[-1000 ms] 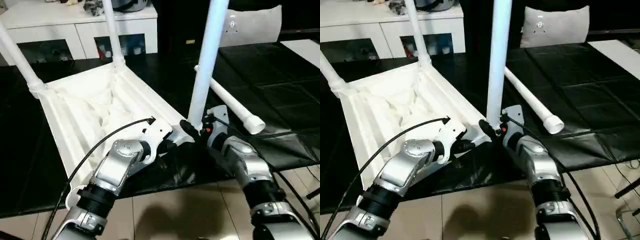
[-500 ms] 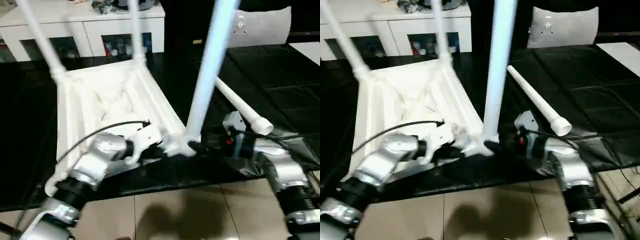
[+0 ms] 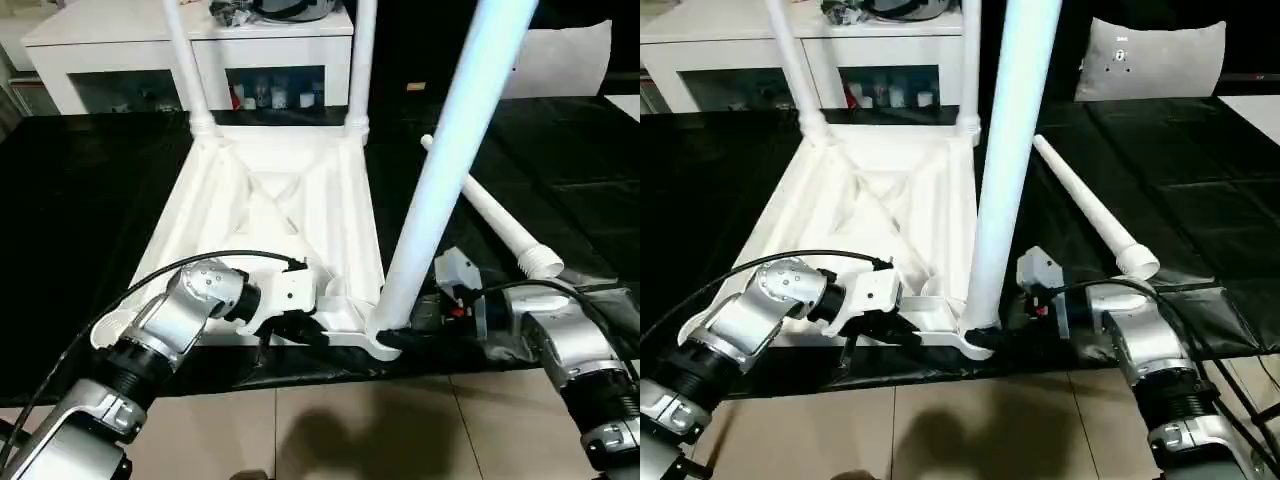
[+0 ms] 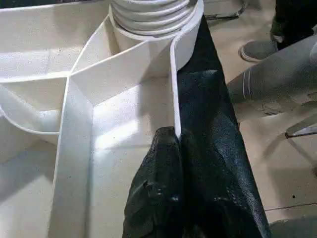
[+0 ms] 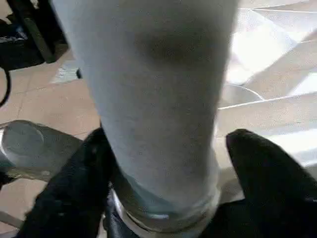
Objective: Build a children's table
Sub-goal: Rotate leg to tighten
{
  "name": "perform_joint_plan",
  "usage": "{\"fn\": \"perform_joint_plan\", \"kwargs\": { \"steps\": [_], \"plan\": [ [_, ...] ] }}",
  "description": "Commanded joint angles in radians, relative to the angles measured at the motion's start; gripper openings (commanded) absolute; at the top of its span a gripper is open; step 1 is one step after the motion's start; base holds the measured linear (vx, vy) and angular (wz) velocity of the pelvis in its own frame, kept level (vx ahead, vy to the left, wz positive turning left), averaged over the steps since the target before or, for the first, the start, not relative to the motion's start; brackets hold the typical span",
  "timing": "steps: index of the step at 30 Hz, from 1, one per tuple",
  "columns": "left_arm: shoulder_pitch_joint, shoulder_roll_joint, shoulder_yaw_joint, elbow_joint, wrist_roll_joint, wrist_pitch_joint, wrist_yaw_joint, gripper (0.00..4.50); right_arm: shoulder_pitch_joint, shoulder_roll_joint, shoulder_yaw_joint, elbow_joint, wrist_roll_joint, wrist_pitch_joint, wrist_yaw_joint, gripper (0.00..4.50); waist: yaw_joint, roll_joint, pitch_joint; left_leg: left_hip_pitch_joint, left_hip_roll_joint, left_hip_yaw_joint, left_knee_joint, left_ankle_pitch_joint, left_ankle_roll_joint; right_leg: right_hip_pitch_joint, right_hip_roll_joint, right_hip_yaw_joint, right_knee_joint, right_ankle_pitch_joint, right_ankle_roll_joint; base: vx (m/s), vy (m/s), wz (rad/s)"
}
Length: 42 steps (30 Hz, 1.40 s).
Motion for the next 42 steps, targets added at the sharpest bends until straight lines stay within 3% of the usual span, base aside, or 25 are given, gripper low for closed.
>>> {"fn": "perform_joint_plan", "kwargs": {
  "steps": [1,8,12,15,16,17,18,19,21,24,26,29,30,34,38,40,42],
  "plan": [
    [0.019,0.002,-0.076,0.027,0.030,-0.010,-0.056,0.00,-0.008,-0.001,0.012,-0.010,0.014,0.013,0.020,3.47,-0.004,-0.012,-0.058,-0.003,0.044,-0.009,-0.064,-0.133,0.099,0.057,-0.062,0.054,-0.072,-0.171,-0.218,0.000,0.000,0.00],
    [0.035,-0.002,-0.060,0.025,0.014,0.005,-0.055,0.00,0.005,0.006,0.010,-0.011,0.023,0.034,0.030,2.95,-0.003,-0.015,-0.059,-0.003,0.044,-0.008,-0.063,-0.124,0.103,0.058,-0.063,0.055,-0.069,-0.152,-0.227,0.000,0.000,0.00],
    [0.081,-0.026,-0.005,-0.031,-0.037,0.101,0.008,0.00,0.023,0.042,0.000,-0.026,0.032,0.081,-0.036,2.75,-0.006,-0.014,-0.059,-0.004,0.047,-0.008,-0.064,-0.120,0.099,0.059,-0.064,0.055,-0.066,-0.150,-0.231,0.000,0.000,0.00],
    [0.111,-0.060,0.041,-0.076,-0.071,0.183,0.080,0.00,0.015,0.090,-0.015,-0.006,0.010,0.120,-0.160,2.70,-0.010,-0.012,-0.052,-0.002,0.044,-0.008,-0.068,-0.152,0.089,0.055,-0.062,0.054,-0.076,-0.206,-0.219,0.000,0.000,0.00],
    [0.119,-0.073,0.053,-0.089,-0.078,0.206,0.105,0.00,0.008,0.111,-0.023,0.007,0.004,0.130,-0.208,2.70,-0.019,-0.012,-0.045,0.000,0.041,-0.009,-0.074,-0.206,0.067,0.055,-0.064,0.052,-0.089,-0.312,-0.193,0.000,0.000,0.00],
    [0.139,-0.106,0.083,-0.121,-0.095,0.262,0.167,0.00,-0.010,0.162,-0.043,0.039,-0.010,0.156,-0.326,2.70,-0.024,-0.013,-0.046,0.002,0.043,-0.011,-0.076,-0.222,0.053,0.055,-0.065,0.053,-0.087,-0.340,-0.186,0.000,0.000,0.00],
    [0.153,-0.136,0.105,-0.145,-0.102,0.308,0.223,0.00,-0.022,0.202,-0.059,0.059,-0.011,0.170,-0.401,2.70,-0.040,-0.011,-0.037,-0.002,0.041,-0.016,-0.081,-0.257,0.031,0.055,-0.066,0.049,-0.093,-0.418,-0.164,0.000,0.000,0.00],
    [0.159,-0.161,0.121,-0.158,-0.103,0.338,0.268,0.00,-0.033,0.232,-0.071,0.075,-0.010,0.176,-0.456,2.70,-0.055,-0.014,-0.038,0.002,0.036,-0.020,-0.083,-0.293,0.012,0.054,-0.066,0.044,-0.104,-0.495,-0.135,0.000,0.000,0.00],
    [0.163,-0.177,0.131,-0.170,-0.102,0.360,0.295,0.00,-0.038,0.248,-0.079,0.082,-0.008,0.183,-0.486,2.69,-0.076,-0.014,-0.040,-0.003,0.033,-0.025,-0.082,-0.301,0.012,0.057,-0.066,0.043,-0.110,-0.525,-0.109,0.000,0.000,0.00],
    [0.150,-0.312,0.194,-0.190,-0.066,0.442,0.528,0.00,-0.091,0.348,-0.130,0.169,-0.025,0.197,-0.716,2.69,-0.089,-0.016,-0.041,0.004,0.031,-0.020,-0.076,-0.291,0.027,0.046,-0.063,0.045,-0.115,-0.500,-0.118,0.000,0.000,0.00],
    [0.145,-0.333,0.193,-0.190,-0.054,0.449,0.560,0.00,-0.097,0.359,-0.136,0.185,-0.035,0.182,-0.747,2.69,-0.090,-0.015,-0.042,0.001,0.029,-0.018,-0.074,-0.272,0.035,0.045,-0.063,0.045,-0.116,-0.498,-0.121,0.000,0.000,0.00],
    [0.128,-0.371,0.162,-0.183,-0.014,0.451,0.615,0.00,-0.100,0.376,-0.161,0.193,-0.032,0.154,-0.764,3.39,-0.083,-0.013,-0.046,0.001,0.031,-0.014,-0.074,-0.249,0.061,0.044,-0.059,0.049,-0.114,-0.433,-0.131,0.000,0.000,0.00],
    [0.127,-0.369,0.156,-0.185,-0.011,0.454,0.617,0.00,-0.097,0.374,-0.165,0.186,-0.028,0.153,-0.762,3.39,-0.076,-0.002,-0.051,0.000,0.033,-0.015,-0.073,-0.221,0.067,0.047,-0.059,0.051,-0.105,-0.366,-0.145,0.000,0.000,0.00],
    [0.127,-0.343,0.149,-0.186,0.002,0.453,0.600,0.00,-0.068,0.337,-0.168,0.139,-0.021,0.127,-0.704,3.71,-0.065,-0.007,-0.058,-0.006,0.034,-0.010,-0.064,-0.136,0.103,0.055,-0.057,0.053,-0.084,-0.164,-0.208,0.000,0.000,0.00],
    [0.121,-0.280,0.127,-0.163,0.028,0.415,0.555,0.00,-0.032,0.265,-0.164,0.094,-0.010,0.085,-0.591,4.02,-0.055,-0.005,-0.060,-0.009,0.034,-0.010,-0.061,-0.110,0.126,0.058,-0.057,0.051,-0.080,-0.126,-0.220,0.000,0.000,0.00],
    [0.118,-0.259,0.119,-0.153,0.032,0.398,0.534,0.00,-0.022,0.242,-0.161,0.080,-0.009,0.075,-0.555,4.26,-0.050,-0.005,-0.058,-0.008,0.036,-0.009,-0.062,-0.126,0.129,0.056,-0.056,0.051,-0.081,-0.143,-0.219,0.000,0.000,0.00],
    [0.111,-0.183,0.082,-0.131,0.035,0.344,0.425,0.00,-0.008,0.168,-0.154,0.042,0.010,0.075,-0.431,4.39,-0.048,-0.006,-0.056,-0.007,0.035,-0.010,-0.065,-0.153,0.121,0.057,-0.057,0.050,-0.087,-0.187,-0.207,0.000,0.000,0.00]
  ]
}}
